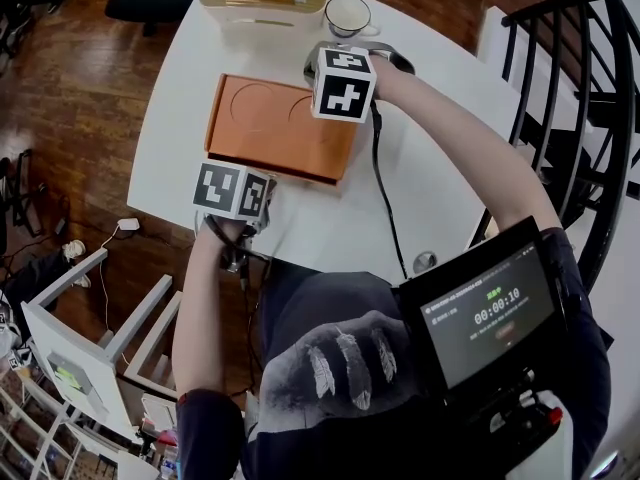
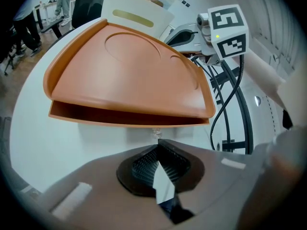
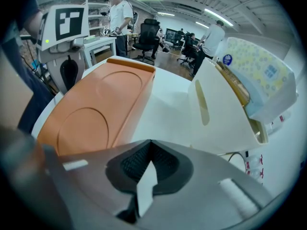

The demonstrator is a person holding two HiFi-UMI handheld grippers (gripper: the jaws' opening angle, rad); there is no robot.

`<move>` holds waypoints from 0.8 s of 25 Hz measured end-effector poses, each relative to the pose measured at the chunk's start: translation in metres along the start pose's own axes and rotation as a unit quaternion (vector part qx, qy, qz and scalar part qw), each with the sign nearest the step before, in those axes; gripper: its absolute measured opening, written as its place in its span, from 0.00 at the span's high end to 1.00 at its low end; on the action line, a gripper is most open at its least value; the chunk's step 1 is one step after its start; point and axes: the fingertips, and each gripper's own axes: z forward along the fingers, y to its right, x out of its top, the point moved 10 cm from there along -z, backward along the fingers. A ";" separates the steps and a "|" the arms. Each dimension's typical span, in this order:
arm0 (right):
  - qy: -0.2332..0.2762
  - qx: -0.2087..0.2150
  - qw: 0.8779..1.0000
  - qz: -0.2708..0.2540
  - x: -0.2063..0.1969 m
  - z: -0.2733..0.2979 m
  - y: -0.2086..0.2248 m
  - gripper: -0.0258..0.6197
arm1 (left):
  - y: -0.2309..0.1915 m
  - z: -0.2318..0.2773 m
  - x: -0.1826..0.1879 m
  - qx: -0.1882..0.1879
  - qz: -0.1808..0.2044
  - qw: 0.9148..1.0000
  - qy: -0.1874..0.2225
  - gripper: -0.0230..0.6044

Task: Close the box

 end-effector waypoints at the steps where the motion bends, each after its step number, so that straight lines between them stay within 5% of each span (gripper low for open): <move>1: 0.000 0.000 1.000 -0.001 0.000 0.000 0.001 0.95 | 0.000 0.000 0.001 0.000 0.000 1.000 0.000 0.94; 20: 0.021 -0.001 1.000 -0.012 0.005 -0.003 -0.002 0.96 | 0.003 0.004 0.018 0.007 0.010 1.000 -0.021 0.94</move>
